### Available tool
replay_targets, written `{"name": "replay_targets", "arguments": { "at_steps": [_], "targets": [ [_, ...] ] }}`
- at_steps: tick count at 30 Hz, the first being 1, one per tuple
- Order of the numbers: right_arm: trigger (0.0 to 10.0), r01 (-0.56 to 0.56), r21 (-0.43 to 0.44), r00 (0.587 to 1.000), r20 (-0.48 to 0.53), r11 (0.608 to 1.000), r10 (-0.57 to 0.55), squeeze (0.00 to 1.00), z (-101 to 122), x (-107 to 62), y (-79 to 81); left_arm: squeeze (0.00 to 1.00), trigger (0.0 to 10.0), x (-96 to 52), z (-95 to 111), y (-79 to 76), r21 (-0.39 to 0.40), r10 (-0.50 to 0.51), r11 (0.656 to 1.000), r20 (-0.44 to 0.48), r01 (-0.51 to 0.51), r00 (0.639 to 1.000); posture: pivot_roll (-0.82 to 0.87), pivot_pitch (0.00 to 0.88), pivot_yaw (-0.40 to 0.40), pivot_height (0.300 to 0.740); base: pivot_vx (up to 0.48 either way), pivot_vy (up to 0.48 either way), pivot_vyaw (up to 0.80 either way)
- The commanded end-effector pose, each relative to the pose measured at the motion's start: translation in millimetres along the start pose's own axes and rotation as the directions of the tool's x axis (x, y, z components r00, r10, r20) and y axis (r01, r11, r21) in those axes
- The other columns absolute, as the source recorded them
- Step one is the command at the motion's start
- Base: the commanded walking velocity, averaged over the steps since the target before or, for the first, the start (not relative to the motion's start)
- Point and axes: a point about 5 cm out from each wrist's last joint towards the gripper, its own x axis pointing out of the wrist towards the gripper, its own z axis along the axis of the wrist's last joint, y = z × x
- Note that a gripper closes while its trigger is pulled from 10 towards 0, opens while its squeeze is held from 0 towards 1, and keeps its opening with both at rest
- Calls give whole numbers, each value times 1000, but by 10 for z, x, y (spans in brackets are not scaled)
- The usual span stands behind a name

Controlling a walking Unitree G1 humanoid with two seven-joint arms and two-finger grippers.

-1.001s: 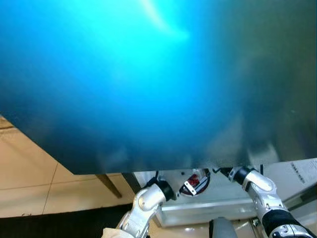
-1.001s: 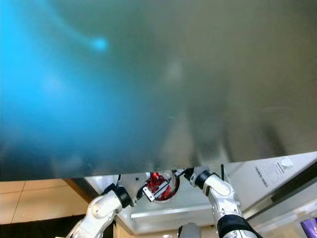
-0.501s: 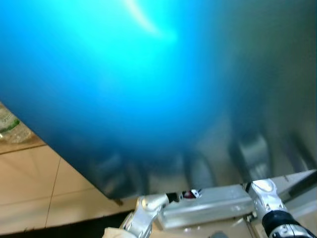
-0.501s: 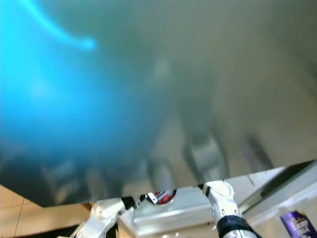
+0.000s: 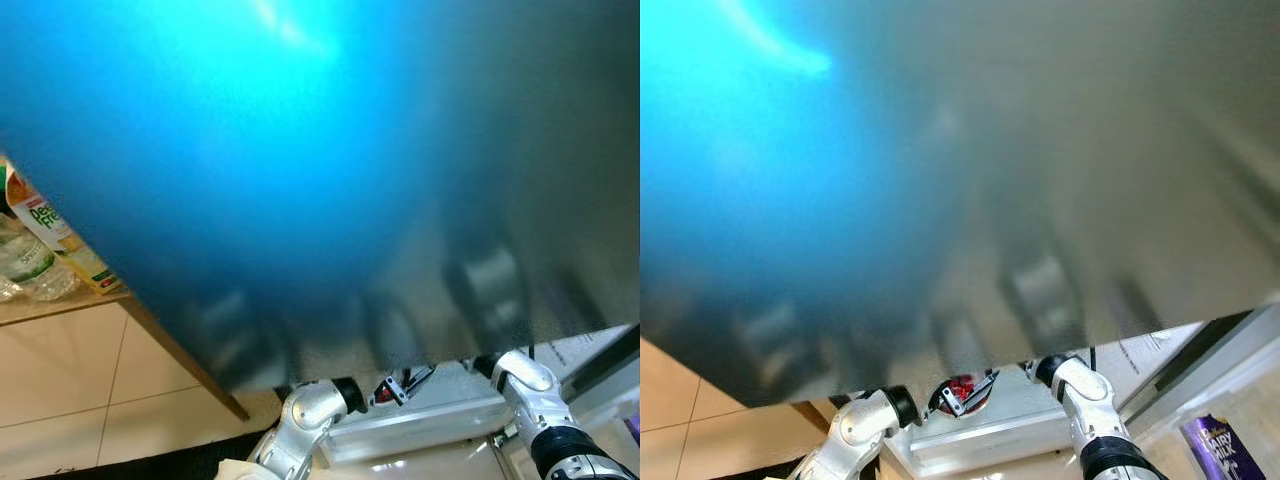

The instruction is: Restocking fridge

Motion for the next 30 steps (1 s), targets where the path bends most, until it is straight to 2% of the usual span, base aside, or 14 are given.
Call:
{"name": "replay_targets", "arguments": {
  "at_steps": [1, 4, 9, 13, 23, 30],
  "targets": [
    [10000, 3, 20, 998, -59, 1000, -2, 0, -139, -35, 44, 0, 10000, -18, -103, -64, -45, -11, 999, -44, 9, 999, -99, 92, 60, 740, 0, 0, 0],
    [10000, 25, 26, 995, -94, 999, -23, 0, -220, -71, 44, 0, 10000, -29, -189, -102, -75, -32, 997, -86, 26, 996, -99, 92, 60, 740, 0, 0, 0],
    [10000, 41, 7, 989, -139, 999, -40, 0, -297, -109, 40, 0, 10000, -53, -281, -273, -129, -151, 982, -121, 135, 981, -99, 93, 55, 740, 0, 0, 0],
    [10000, 39, 0, 988, -151, 999, -39, 0, -311, -118, 37, 0, 10000, -47, -328, -327, -144, -165, 979, -143, 145, 976, -102, 91, 45, 740, -182, 0, 0],
    [10000, 26, -20, 984, -173, 999, -29, 0, -323, -105, 43, 0, 10000, -77, -417, -272, -192, -125, 977, -170, 92, 978, -101, 84, 33, 740, -380, 0, 0],
    [10000, 22, -23, 982, -189, 999, -26, 0, -351, -114, 53, 0, 10000, -125, -482, -227, -194, -108, 978, -194, 69, 975, -100, 80, 29, 740, -389, 0, 0]
  ]
}}
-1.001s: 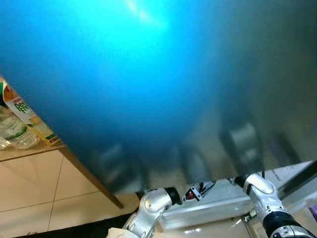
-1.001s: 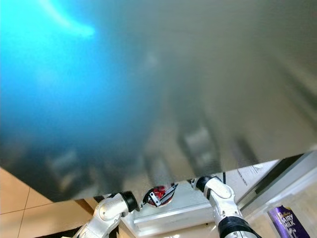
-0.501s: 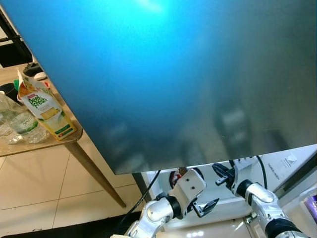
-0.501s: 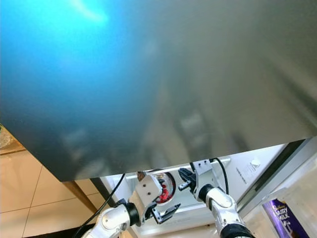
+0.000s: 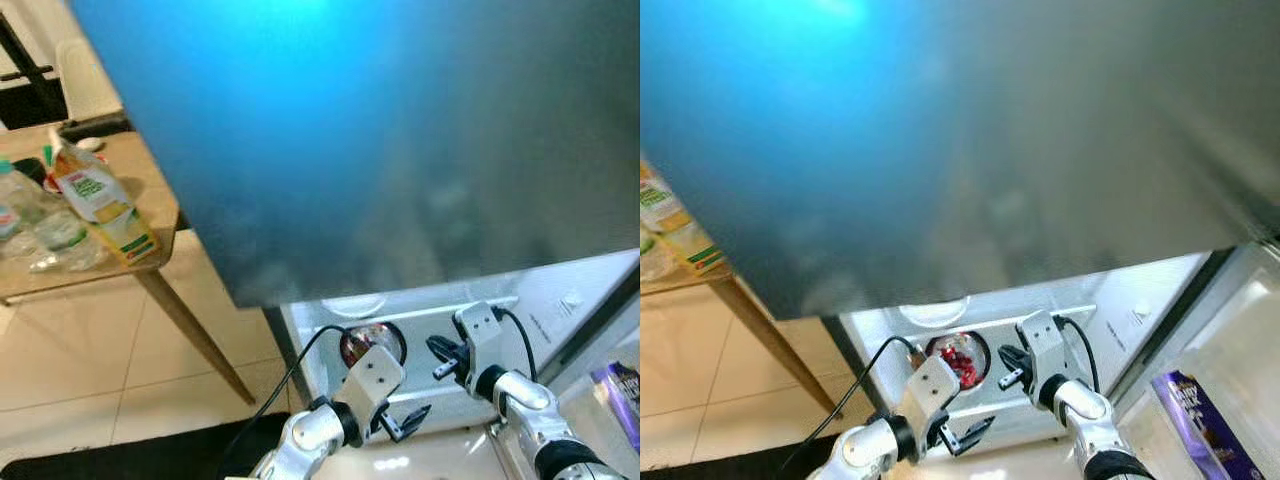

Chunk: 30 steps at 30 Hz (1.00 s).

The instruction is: Restocking fridge

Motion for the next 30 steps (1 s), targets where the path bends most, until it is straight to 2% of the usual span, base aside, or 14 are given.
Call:
{"name": "replay_targets", "arguments": {
  "at_steps": [1, 12, 15, 18, 23, 27, 30],
  "targets": [
    [10000, -3, 3, 1000, -22, 1000, 3, 0, -56, -10, 24, 0, 10000, -10, -46, -1, -20, 12, 1000, -11, -12, 1000, -100, 80, 28, 740, -390, 0, 0],
    [10000, -1, 2, 993, -117, 1000, 2, 0, -268, -67, 92, 0, 10000, -166, -298, 156, -70, 94, 992, -94, -101, 991, -100, 86, 25, 740, -387, 0, 0],
    [10000, 7, -24, 983, -185, 1000, -12, 0, -401, -123, 114, 0, 10000, -254, -415, 229, -88, 134, 985, -139, -147, 981, -100, 86, 25, 740, -377, 0, 0],
    [10000, 15, -17, 979, -204, 1000, -18, 0, -453, -148, 124, 0, 10000, -310, -478, 284, -96, 160, 980, -164, -177, 973, -100, 87, 24, 740, -375, 0, 0],
    [10000, 27, 28, 972, -234, 999, -20, 0, -565, -198, 168, 0, 10000, -512, -660, 447, -125, 239, 954, -240, -274, 941, -100, 87, 24, 740, -373, 0, 0],
    [10000, 27, 45, 966, -257, 999, -15, 0, -628, -228, 194, 0, 10000, -620, -762, 492, -126, 268, 941, -284, -313, 921, -100, 87, 23, 740, -184, 0, 0],
    [10000, 32, 58, 961, -277, 998, -15, 0, -682, -259, 206, 0, 10000, -736, -892, 501, -128, 294, 926, -346, -355, 891, -99, 87, 22, 740, 0, 0, 0]
  ]
}}
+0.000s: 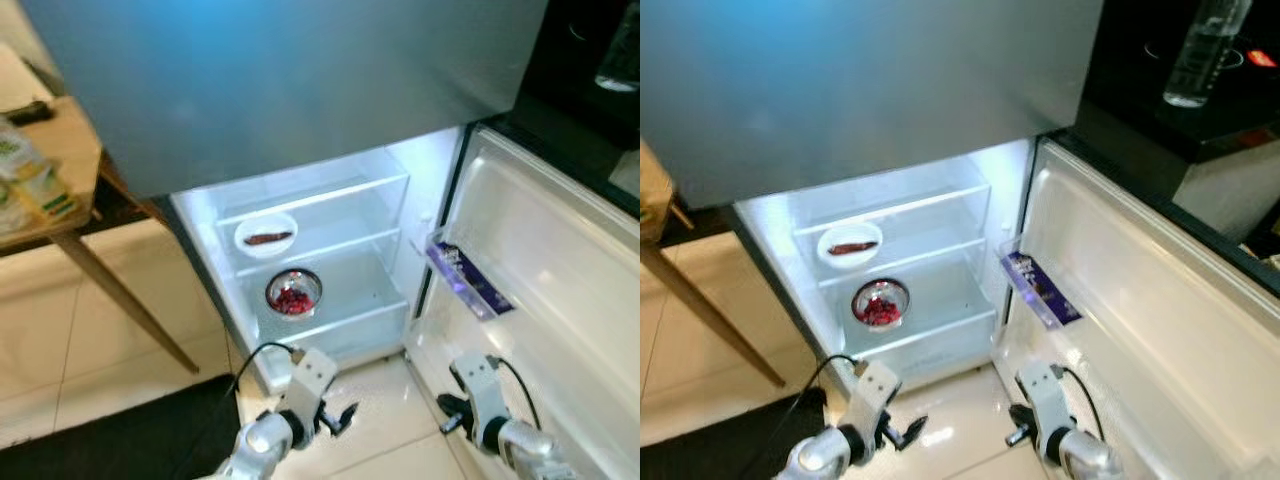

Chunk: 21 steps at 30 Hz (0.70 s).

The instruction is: Restocking fridge

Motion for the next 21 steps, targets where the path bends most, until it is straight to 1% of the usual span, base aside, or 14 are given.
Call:
{"name": "replay_targets", "arguments": {
  "at_steps": [1, 3, 4, 7, 8, 10, 11, 13, 15, 18, 19, 21],
  "targets": [
    [10000, -11, 29, 999, -31, 1000, 12, 0, -90, 0, 64, 0, 10000, -136, -240, 79, -21, 44, 999, -89, -46, 995, -99, 87, 22, 740, 0, 0, 0],
    [10000, -6, 44, 999, -46, 999, 8, 0, -138, -16, 71, 0, 10000, -205, -368, 108, -42, 75, 996, -137, -81, 988, -99, 87, 22, 740, 0, 0, 0],
    [10000, -6, 44, 999, -46, 999, 8, 0, -138, -16, 71, 0, 10000, -205, -368, 108, -42, 75, 996, -137, -81, 988, -99, 87, 22, 740, 0, 0, 0],
    [10000, -13, 74, 997, -71, 997, 18, 0, -241, -51, 102, 0, 10000, -350, -588, 171, -83, 143, 983, -220, -165, 965, -104, 85, 22, 740, 0, 0, 0],
    [10000, -13, 74, 997, -71, 997, 18, 0, -241, -51, 102, 0, 10000, -350, -588, 171, -83, 143, 983, -220, -165, 965, -104, 85, 22, 740, 0, 0, 0],
    [10000, -46, 93, 996, -77, 995, 54, 0, -310, -80, 148, 0, 10000, -482, -754, 211, -118, 192, 965, -286, -234, 939, -104, 85, 22, 740, 0, 0, 0],
    [10000, -78, 118, 994, -68, 990, 87, 0, -331, -91, 179, 0, 10000, -545, -829, 223, -121, 212, 958, -317, -261, 924, -104, 85, 22, 740, 0, 0, 0],
    [10000, -130, 155, 990, -38, 979, 137, 0, -337, -98, 224, 0, 10000, -626, -921, 231, -129, 233, 947, -354, -294, 906, -104, 85, 22, 740, 0, 0, 0],
    [10000, -148, 168, 988, -23, 975, 154, 0, -331, -97, 238, 0, 10000, -652, -950, 231, -134, 239, 943, -365, -304, 900, -104, 85, 22, 740, 0, 0, 0],
    [10000, -222, 204, 975, 24, 953, 222, 0, -286, -81, 292, 0, 10000, -767, -1089, 204, -146, 247, 931, -424, -335, 871, -104, 86, 23, 740, 0, 0, 0],
    [10000, -260, 201, 965, 20, 944, 261, 0, -292, -80, 325, 0, 10000, -812, -1145, 184, -148, 246, 927, -449, -343, 859, -104, 86, 23, 740, 0, 0, 0],
    [10000, -293, 172, 953, -23, 940, 301, 0, -337, -89, 368, 0, 10000, -869, -1217, 149, -154, 244, 922, -480, -355, 842, -105, 84, 21, 740, 0, 0, 0]
  ]
}}
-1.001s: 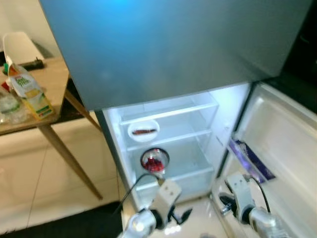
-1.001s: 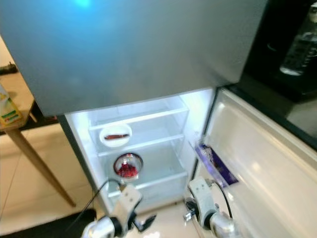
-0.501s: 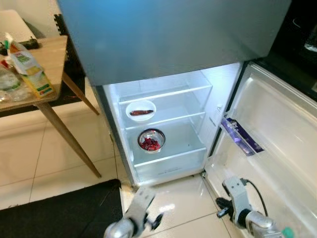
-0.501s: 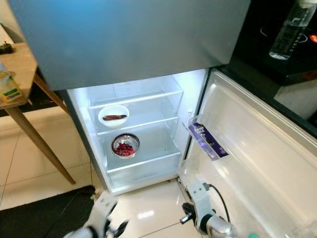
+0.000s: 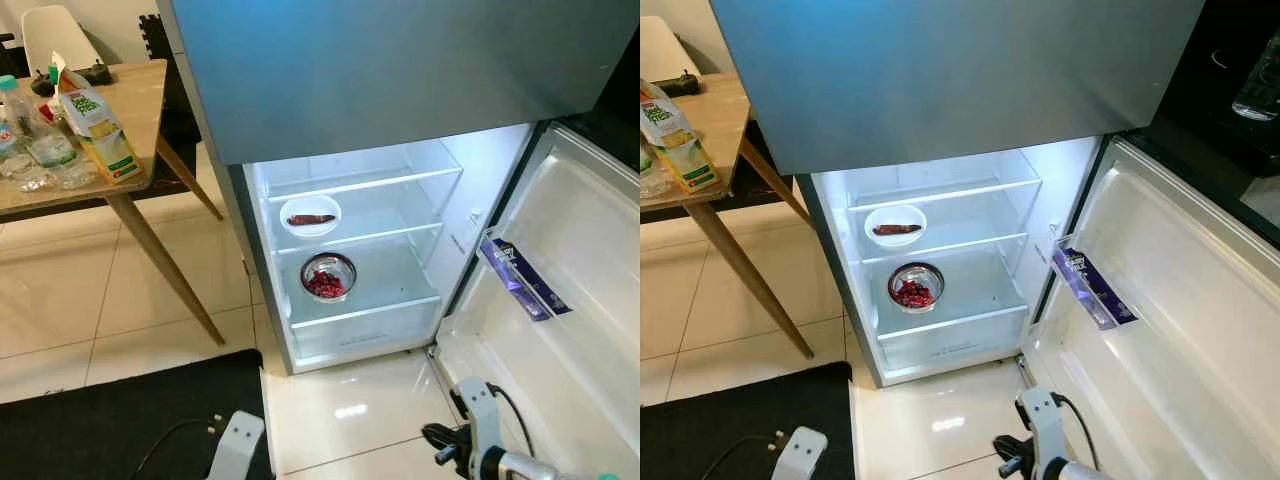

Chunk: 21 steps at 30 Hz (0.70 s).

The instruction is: Restocking fridge

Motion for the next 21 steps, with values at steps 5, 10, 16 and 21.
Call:
{"name": "replay_targets", "arguments": {
  "at_steps": [5, 10, 16, 21],
  "targets": [
    [10000, 151, -56, 960, -230, 987, -160, 0, -325, -116, -71, 0, 10000, -122, -350, 54, -78, 58, 995, -130, -69, 990, -98, 75, 12, 740, 0, 0, 0],
    [10000, 367, -27, 887, -291, 930, -358, 0, -469, -247, -193, 0, 10000, -159, -471, 32, -112, 76, 989, -186, -98, 980, -98, 44, -3, 740, 0, 0, 0],
    [10000, 448, -24, 800, -435, 893, -413, 0, -807, -431, -146, 0, 10000, -180, -543, 17, -154, 97, 979, -222, -133, 970, -87, 27, -22, 740, 0, 0, 0],
    [10000, 494, -26, 717, -553, 869, -424, 0, -1145, -600, -3, 0, 10000, -173, -554, -9, -186, 108, 971, -233, -153, 966, -78, 12, -28, 740, -160, 0, 0]
  ]
}}
